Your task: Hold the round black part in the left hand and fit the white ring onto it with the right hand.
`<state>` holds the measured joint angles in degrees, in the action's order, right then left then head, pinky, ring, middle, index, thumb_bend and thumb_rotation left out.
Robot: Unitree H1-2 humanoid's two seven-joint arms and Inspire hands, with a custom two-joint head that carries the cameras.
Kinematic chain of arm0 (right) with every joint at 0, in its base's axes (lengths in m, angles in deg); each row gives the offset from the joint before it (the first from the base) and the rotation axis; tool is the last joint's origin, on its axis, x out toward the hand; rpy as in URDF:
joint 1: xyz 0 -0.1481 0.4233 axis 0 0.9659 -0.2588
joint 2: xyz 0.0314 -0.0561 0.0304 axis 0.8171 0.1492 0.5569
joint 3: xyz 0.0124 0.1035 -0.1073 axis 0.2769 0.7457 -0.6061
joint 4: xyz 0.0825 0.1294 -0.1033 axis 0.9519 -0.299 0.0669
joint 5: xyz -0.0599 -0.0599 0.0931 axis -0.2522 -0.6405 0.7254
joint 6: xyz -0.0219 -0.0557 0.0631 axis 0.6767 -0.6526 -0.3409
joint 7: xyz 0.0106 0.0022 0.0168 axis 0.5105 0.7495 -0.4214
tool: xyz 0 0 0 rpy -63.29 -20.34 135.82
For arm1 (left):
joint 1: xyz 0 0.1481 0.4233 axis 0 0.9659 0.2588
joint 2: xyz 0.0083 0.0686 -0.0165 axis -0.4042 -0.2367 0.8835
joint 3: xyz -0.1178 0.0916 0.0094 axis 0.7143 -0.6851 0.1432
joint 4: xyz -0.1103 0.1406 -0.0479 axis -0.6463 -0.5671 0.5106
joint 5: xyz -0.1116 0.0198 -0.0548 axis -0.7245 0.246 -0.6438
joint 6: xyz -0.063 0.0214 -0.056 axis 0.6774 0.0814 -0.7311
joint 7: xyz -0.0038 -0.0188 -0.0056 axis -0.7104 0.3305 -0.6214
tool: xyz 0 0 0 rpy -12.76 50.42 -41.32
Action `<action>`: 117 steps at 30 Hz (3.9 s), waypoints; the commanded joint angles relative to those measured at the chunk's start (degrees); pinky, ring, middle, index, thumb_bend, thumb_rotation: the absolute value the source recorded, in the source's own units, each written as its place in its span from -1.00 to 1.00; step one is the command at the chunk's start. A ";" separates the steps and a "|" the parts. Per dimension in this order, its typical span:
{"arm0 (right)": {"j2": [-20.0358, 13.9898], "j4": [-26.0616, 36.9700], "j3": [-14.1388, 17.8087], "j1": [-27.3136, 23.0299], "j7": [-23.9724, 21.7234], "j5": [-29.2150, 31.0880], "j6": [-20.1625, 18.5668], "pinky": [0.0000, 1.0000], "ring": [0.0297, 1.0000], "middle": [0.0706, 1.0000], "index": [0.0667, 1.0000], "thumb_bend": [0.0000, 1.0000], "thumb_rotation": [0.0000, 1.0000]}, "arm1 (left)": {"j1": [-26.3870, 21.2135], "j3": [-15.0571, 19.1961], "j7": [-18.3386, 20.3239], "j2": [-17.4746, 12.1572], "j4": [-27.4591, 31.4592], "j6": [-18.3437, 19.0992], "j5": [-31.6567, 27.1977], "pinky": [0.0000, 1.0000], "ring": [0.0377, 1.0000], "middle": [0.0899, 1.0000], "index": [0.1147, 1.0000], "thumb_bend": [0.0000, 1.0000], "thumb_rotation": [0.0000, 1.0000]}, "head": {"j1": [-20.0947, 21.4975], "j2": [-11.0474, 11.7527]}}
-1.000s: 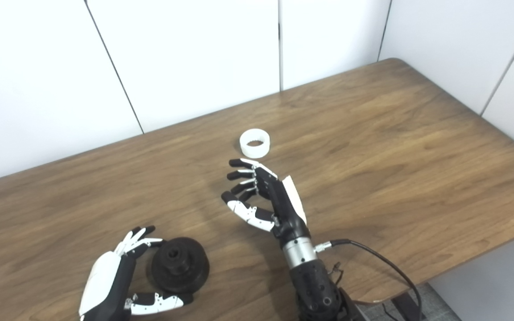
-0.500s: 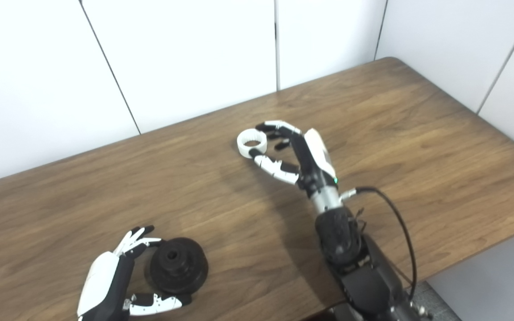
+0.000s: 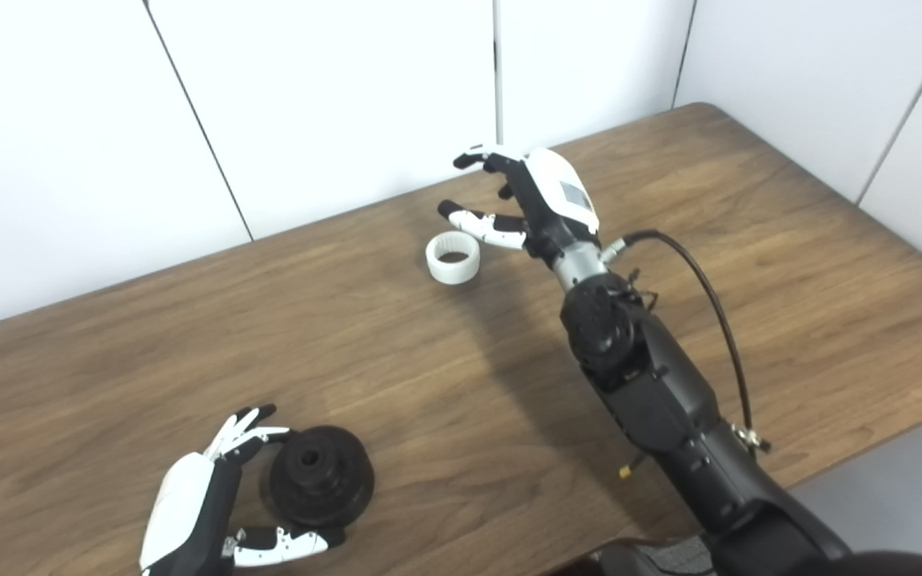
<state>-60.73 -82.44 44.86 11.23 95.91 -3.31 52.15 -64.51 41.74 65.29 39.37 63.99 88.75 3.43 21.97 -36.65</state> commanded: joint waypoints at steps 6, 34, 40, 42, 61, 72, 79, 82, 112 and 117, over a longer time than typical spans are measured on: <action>-5.11 -6.26 -4.77 -8.74 0.22 -6.42 2.08 0.36 0.64 0.67 0.45 0.18 0.05 | 0.58 -0.18 0.17 -0.16 0.04 0.48 2.08 0.87 0.93 0.82 0.08 0.79 -0.60 | -0.21 -0.16; -11.11 -12.57 -13.48 -9.22 -17.86 -6.79 -0.33 0.94 1.00 1.00 0.72 0.76 0.91 | 0.81 0.06 0.31 0.57 0.78 1.06 2.34 0.88 0.92 0.80 0.06 0.82 -0.62 | -1.81 -1.59; -11.19 -12.06 -13.62 -7.90 -18.50 -6.99 -0.56 0.96 1.00 1.00 0.73 0.95 0.85 | 0.93 0.28 0.63 0.23 0.90 0.96 2.00 0.90 0.92 0.81 0.07 0.80 -0.61 | -1.89 -1.78; -11.16 -12.01 -13.62 -7.59 -18.46 -7.27 -0.70 0.96 1.00 1.00 0.73 0.99 0.80 | 0.96 0.35 0.70 0.16 0.91 0.93 1.93 0.90 0.92 0.81 0.07 0.80 -0.61 | -1.92 -1.84; -6.15 -13.36 -10.41 -4.15 -9.56 -7.43 -2.98 0.99 0.98 0.91 0.58 0.56 0.07 | 1.32 0.53 0.64 0.27 1.14 0.82 2.36 0.87 0.93 0.82 0.07 0.82 -0.59 | -2.69 -2.73; -2.46 -16.87 -10.77 -3.41 -2.57 -7.66 -4.59 1.00 0.98 0.87 0.60 0.51 0.21 | 1.35 0.47 1.09 0.19 1.40 1.44 2.22 0.92 0.95 0.83 0.07 0.80 -0.57 | -3.26 -3.12; -0.05 -18.71 -10.56 -3.33 0.79 -7.00 -6.57 1.00 0.95 0.86 0.56 0.52 0.22 | 1.56 0.22 1.19 0.17 1.91 1.80 2.59 0.92 0.96 0.84 0.08 0.79 -0.58 | -3.62 -3.38; 0.63 -19.44 -10.47 -3.30 2.17 -6.77 -6.47 1.00 0.93 0.85 0.54 0.52 0.21 | 1.61 0.10 1.11 0.13 2.01 1.89 2.70 0.93 0.96 0.84 0.08 0.79 -0.57 | -3.77 -3.46; 2.96 -25.32 -9.96 -3.81 17.41 -5.14 -0.74 1.00 0.81 0.69 0.18 0.34 -0.46 | 1.51 -0.19 1.19 0.53 2.49 3.13 2.95 0.95 0.96 0.84 0.08 0.79 -0.56 | -4.51 -4.08; 3.38 -26.12 -9.73 -3.76 19.69 -4.76 0.02 1.00 0.79 0.67 -0.08 0.03 -0.69 | 1.51 -0.22 1.27 0.55 2.54 3.17 2.79 0.97 0.97 0.85 0.08 0.79 -0.55 | -4.58 -4.22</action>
<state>-56.97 -106.95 34.95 7.90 115.59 -7.62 53.07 -63.19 41.96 65.79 40.36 65.83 91.70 4.95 17.40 -40.78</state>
